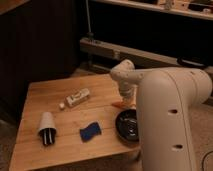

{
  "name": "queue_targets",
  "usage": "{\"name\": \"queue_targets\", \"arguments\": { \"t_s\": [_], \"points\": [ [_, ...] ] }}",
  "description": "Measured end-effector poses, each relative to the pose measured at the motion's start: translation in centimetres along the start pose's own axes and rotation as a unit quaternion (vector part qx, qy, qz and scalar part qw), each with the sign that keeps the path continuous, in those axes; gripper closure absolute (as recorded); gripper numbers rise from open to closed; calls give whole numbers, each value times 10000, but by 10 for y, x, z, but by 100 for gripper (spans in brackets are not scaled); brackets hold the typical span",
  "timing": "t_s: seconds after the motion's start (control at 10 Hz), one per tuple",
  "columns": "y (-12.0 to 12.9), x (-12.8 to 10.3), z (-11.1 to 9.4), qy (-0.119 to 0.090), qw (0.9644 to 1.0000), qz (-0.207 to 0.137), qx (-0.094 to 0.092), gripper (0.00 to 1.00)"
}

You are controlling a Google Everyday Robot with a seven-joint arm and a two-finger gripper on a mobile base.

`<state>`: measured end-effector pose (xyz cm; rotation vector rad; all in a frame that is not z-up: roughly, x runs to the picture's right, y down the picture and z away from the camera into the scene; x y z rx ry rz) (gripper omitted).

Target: Drag the pepper across the table

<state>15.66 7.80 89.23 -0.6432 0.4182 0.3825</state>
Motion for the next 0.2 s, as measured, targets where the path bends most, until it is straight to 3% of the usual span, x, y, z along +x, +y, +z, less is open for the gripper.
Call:
{"name": "queue_targets", "arguments": {
  "t_s": [0.2],
  "points": [
    [-3,11,3,68,9999,102,-17,77]
  ]
}}
